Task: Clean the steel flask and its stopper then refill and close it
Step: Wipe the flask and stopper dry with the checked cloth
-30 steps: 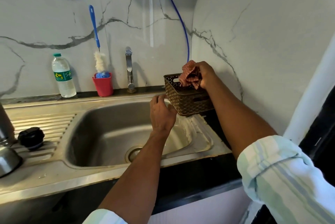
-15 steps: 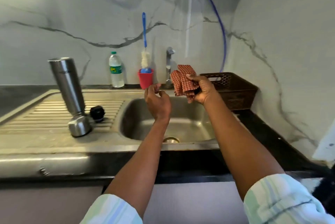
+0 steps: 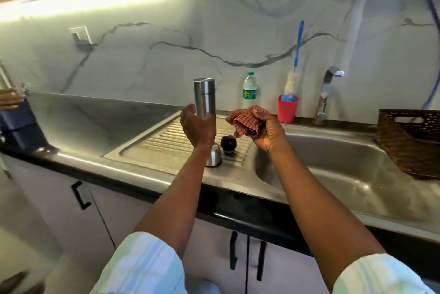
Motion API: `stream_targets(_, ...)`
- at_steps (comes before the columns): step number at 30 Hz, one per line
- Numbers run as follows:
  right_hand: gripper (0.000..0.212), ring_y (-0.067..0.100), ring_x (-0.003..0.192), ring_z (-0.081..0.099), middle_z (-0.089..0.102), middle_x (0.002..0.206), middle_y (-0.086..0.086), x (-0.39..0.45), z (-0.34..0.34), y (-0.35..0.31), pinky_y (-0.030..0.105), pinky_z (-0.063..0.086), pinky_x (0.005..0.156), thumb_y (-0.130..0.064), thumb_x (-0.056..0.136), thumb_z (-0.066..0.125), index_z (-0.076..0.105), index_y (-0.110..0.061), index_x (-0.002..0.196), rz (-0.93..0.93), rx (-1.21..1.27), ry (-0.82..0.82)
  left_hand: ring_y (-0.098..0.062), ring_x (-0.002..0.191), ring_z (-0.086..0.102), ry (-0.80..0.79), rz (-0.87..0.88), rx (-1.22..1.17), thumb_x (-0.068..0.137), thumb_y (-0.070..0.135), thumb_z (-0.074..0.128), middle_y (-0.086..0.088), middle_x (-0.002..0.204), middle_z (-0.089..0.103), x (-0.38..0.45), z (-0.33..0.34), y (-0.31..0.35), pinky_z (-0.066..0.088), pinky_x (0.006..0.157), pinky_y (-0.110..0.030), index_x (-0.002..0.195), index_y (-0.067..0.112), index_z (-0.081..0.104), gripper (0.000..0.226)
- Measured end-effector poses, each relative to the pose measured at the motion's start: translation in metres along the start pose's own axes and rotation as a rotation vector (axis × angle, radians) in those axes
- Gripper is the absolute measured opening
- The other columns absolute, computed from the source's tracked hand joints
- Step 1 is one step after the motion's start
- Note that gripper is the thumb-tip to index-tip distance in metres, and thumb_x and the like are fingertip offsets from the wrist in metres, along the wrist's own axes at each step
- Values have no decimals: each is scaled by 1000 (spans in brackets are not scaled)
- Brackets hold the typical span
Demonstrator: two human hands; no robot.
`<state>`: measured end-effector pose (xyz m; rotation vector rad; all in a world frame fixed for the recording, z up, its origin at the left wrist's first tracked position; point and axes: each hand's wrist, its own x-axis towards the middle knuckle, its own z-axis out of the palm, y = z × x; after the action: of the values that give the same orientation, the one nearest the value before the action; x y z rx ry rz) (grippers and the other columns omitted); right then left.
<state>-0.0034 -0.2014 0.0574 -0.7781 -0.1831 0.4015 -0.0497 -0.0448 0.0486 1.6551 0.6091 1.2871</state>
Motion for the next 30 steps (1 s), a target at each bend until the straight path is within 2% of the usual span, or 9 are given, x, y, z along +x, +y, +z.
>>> stream_targets(4, 32, 33, 96, 68, 70, 103, 18, 17, 5, 8, 48, 55, 87, 2, 90, 53, 54, -2, 122, 5, 77, 13, -33, 130, 47, -217, -112, 86, 74, 32, 85, -17, 138, 52, 40, 2, -27, 43, 105, -45, 141, 5, 43, 83)
stream_targets(6, 33, 33, 107, 64, 68, 111, 16, 26, 1, 12, 49, 50, 95, 2, 89, 57, 56, -4, 121, 8, 104, 42, -35, 136, 42, -334, -163, 68, 68, 39, 88, -18, 146, 46, 50, 10, -38, 42, 108, -50, 149, 9, 32, 103)
stream_targets(8, 28, 33, 107, 63, 68, 109, 15, 31, -5, 16, 48, 47, 101, 1, 89, 58, 57, -4, 116, 14, 134, 58, -35, 130, 50, -407, -170, 40, 59, 44, 89, -17, 140, 53, 56, 17, -48, 47, 104, -51, 148, 11, 31, 111)
stream_targets(12, 34, 34, 107, 63, 67, 114, 16, 41, -13, 17, 50, 50, 96, 3, 87, 60, 55, -3, 120, 15, 200, 87, -25, 109, 62, -488, -100, 15, 70, 28, 88, -9, 125, 63, 61, 28, -56, 52, 92, -37, 137, 12, 42, 82)
stream_targets(16, 28, 36, 114, 61, 66, 118, 16, 42, -18, 16, 53, 48, 99, 1, 88, 62, 57, -4, 115, -4, 206, 74, -21, 97, 63, -443, -20, 23, 69, 29, 87, -5, 116, 66, 60, 36, -53, 55, 87, -35, 132, 13, 49, 75)
stream_targets(21, 26, 35, 105, 63, 67, 109, 14, 34, -14, 4, 53, 50, 95, 0, 88, 63, 56, -6, 112, -74, 243, 71, -16, 91, 66, -387, 37, -81, 68, 37, 88, -1, 108, 67, 57, 39, -17, 57, 81, -32, 124, 14, 55, 69)
stream_targets(23, 32, 36, 109, 62, 65, 116, 15, 29, -16, -8, 55, 48, 98, -1, 87, 64, 56, -7, 118, -141, 267, 87, -12, 91, 66, -395, 14, -170, 68, 39, 88, 2, 108, 68, 50, 40, 5, 55, 79, -27, 122, 17, 56, 66)
stream_targets(27, 53, 37, 115, 60, 61, 129, 18, 11, -38, -45, 58, 48, 97, -5, 80, 70, 52, -6, 129, -298, 224, 168, -11, 89, 70, -504, -95, -396, 69, 40, 87, 5, 103, 70, 14, 52, 37, 59, 78, -29, 114, 24, 59, 55)
stream_targets(30, 39, 32, 96, 68, 70, 107, 14, -14, -63, -75, 53, 55, 84, -11, 84, 69, 55, -5, 120, -373, 107, 223, -19, 85, 73, -650, -275, -516, 72, 42, 85, -6, 104, 72, -31, 73, 42, 61, 72, -35, 118, 18, 60, 58)
